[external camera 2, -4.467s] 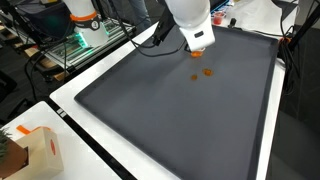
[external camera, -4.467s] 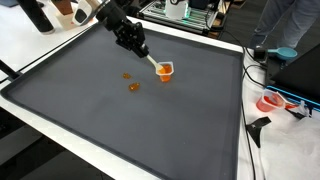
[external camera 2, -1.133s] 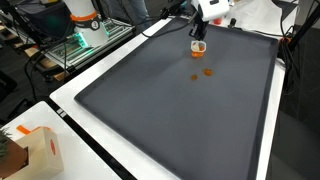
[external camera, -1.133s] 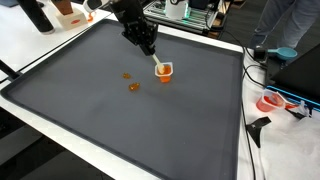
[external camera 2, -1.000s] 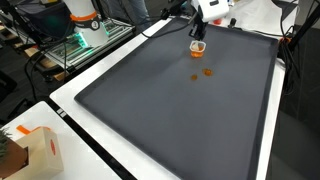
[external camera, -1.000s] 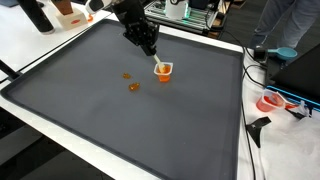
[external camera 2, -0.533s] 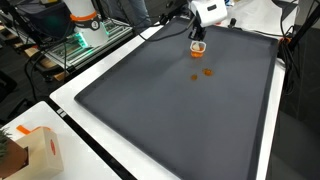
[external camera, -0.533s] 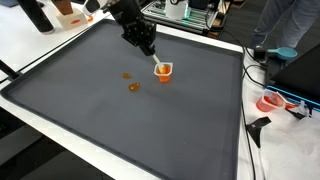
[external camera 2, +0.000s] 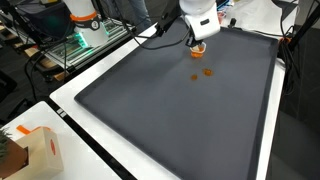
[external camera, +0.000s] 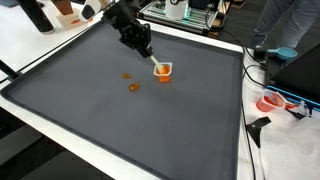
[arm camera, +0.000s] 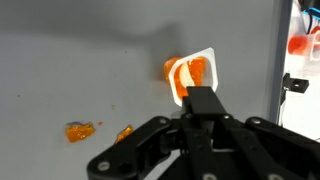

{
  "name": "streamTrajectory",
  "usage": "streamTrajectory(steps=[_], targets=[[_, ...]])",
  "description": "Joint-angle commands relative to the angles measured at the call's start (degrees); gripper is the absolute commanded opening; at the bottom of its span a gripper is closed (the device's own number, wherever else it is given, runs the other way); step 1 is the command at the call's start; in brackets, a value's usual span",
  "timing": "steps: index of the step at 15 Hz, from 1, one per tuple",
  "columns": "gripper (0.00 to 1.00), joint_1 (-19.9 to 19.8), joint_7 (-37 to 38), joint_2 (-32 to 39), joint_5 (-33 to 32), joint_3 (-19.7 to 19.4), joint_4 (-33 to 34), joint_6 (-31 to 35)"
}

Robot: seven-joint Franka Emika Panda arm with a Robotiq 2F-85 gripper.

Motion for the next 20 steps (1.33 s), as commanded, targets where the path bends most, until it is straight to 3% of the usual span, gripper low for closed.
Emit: streamTrajectory(steps=[1,20], targets=[[0.03,-1.64,-3.04,1.39,2.94,0.81,0.24,-1.88],[0.03,-4.64,-10.46,4.46,12.64,-0.42,1.73,-8.38]])
